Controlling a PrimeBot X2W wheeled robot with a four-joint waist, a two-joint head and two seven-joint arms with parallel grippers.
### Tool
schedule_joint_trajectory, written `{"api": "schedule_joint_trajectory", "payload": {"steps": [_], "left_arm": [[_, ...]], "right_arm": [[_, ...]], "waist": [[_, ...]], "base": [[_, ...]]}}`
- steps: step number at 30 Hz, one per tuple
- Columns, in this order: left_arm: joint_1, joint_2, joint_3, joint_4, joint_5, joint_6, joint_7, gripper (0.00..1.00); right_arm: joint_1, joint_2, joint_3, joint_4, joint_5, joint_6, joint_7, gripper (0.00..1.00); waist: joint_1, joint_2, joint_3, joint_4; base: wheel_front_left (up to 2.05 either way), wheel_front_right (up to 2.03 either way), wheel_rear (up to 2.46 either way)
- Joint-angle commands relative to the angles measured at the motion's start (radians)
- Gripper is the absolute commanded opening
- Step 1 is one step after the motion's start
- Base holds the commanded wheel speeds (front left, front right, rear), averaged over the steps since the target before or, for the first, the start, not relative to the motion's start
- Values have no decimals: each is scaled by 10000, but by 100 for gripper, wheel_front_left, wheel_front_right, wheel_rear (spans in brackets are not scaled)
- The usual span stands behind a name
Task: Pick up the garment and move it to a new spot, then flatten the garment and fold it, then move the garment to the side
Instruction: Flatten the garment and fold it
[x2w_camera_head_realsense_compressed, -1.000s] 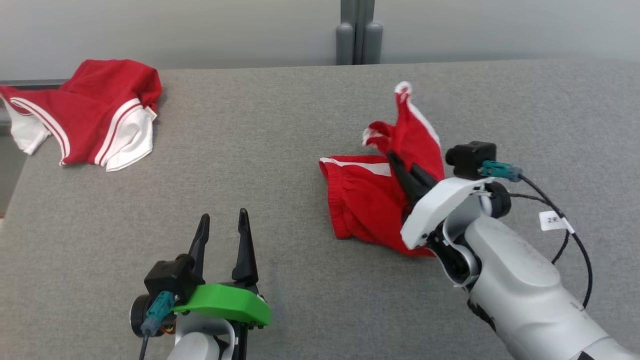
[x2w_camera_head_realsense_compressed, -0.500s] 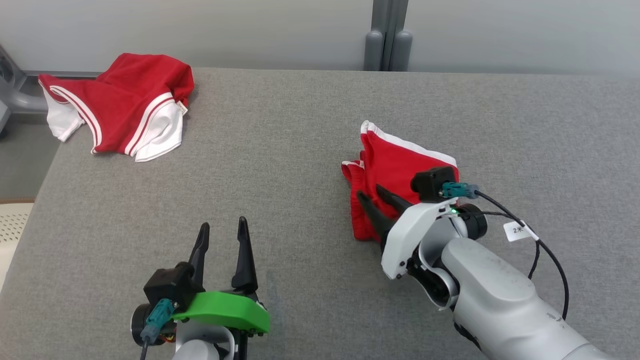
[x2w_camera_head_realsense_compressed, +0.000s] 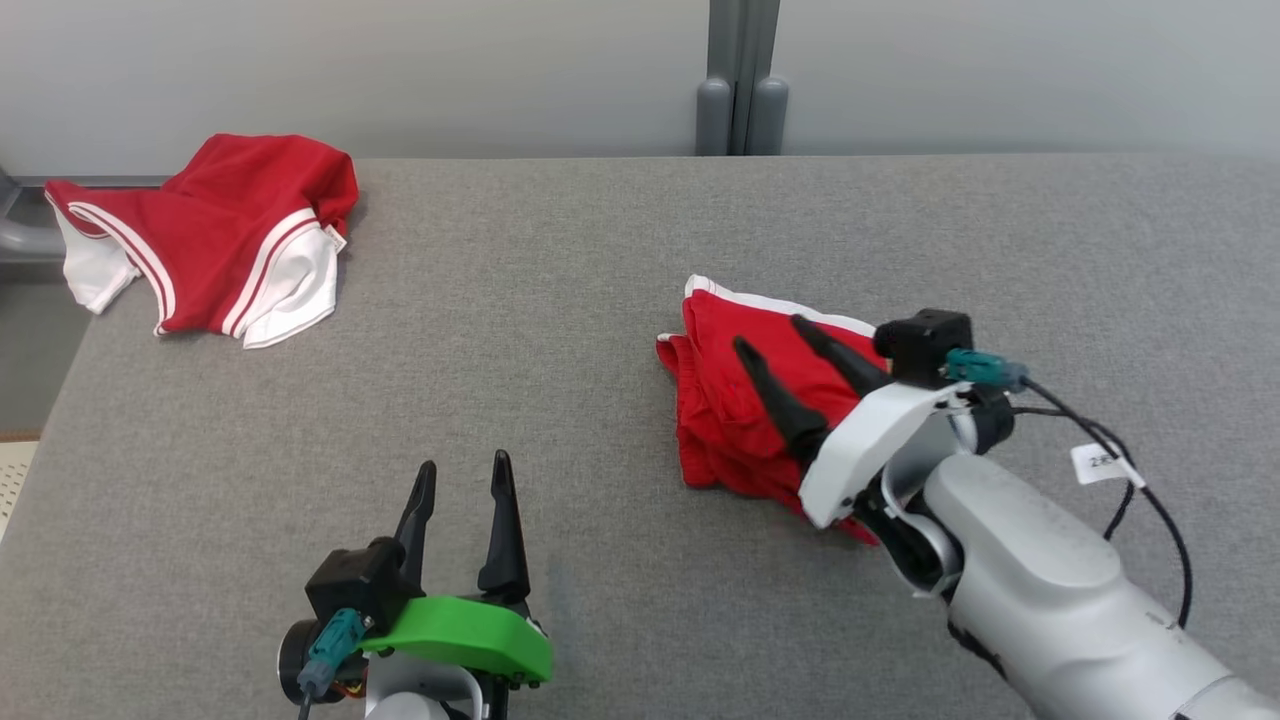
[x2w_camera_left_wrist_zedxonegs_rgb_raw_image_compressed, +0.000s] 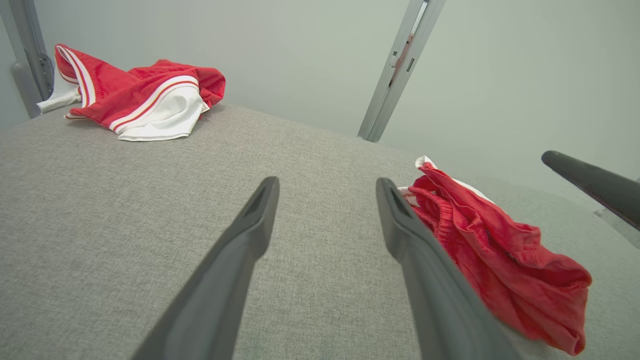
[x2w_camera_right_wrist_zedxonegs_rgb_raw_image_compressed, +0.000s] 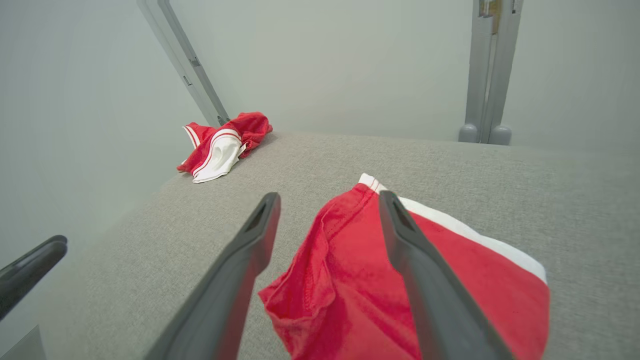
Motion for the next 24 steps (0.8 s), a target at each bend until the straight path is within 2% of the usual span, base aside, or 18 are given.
{"api": "schedule_joint_trajectory", "payload": {"steps": [1,4,7,8,10,12,24], "left_arm": [[156,25,9,-38,45,42,-4,100],[134,17,-24,-76,60,32,-6,100],[64,10,-56,-89,65,-7,-4,100],[24,10,-63,-85,66,-27,-4,100],[-72,5,-67,-68,66,-42,-4,100],[-177,2,-67,-58,72,-57,-6,100],[-421,9,236,-143,177,-74,-4,100]], "right_arm": [[-97,-138,-219,-36,-104,-11,-141,100],[-63,-448,-785,132,-329,-11,-319,100],[-13,-647,-940,450,-750,-11,-309,100],[-38,-713,-897,625,-974,-11,-298,45],[-2,-654,-767,930,-1213,-11,-201,15],[35,-564,-595,1229,-1371,-11,-107,0],[-307,583,908,1908,-1194,-11,-4,0]], "waist": [[0,0,2,-54],[0,0,73,-73],[0,0,181,-35],[0,0,231,-5],[0,0,321,61],[0,0,421,152],[0,0,678,675]], "base": [[0,0,0],[0,0,0],[0,0,0],[0,0,0],[0,0,0],[0,0,0],[0,0,0]]}}
